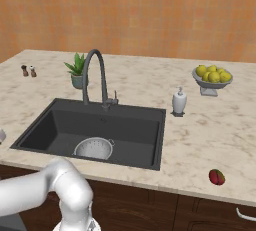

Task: Put the colander in the sink, put the orange, mango in the colander, and turn on the sink faucet and pour water over the colander.

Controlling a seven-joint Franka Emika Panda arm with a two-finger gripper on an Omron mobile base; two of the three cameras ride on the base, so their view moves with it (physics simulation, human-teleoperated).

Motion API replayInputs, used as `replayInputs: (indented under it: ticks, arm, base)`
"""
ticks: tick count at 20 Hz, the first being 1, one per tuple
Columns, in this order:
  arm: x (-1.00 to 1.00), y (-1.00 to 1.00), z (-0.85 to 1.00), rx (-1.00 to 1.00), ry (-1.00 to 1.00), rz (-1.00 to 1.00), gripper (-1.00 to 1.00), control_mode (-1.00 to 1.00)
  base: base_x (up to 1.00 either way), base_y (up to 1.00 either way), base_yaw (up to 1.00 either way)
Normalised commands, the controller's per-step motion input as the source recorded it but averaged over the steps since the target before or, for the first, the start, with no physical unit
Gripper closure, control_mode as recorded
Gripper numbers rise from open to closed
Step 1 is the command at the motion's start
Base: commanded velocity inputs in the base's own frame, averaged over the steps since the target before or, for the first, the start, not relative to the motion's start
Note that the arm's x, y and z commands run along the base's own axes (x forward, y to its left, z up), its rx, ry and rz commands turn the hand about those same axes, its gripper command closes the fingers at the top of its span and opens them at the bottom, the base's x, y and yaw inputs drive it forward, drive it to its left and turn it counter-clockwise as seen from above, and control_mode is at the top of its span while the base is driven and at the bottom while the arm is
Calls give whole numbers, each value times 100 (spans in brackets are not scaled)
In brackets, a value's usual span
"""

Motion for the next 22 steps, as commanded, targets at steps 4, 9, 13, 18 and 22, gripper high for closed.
replayInputs:
  ticks: [4, 9, 13, 18, 22]
  arm:
    - [12, 0, -22, 0, 1, 0, 100, -100]
    - [-15, -9, -5, 0, -1, 0, 100, -100]
    - [-30, -77, 31, 1, -11, -5, 100, -100]
    - [-3, -100, 54, 8, -8, -11, 100, -100]
    - [0, -100, 46, 14, 0, -10, 100, -100]
  base:
    - [0, 0, 0]
    - [0, 0, 0]
    - [0, 0, 0]
    - [0, 0, 0]
    - [0, 0, 0]
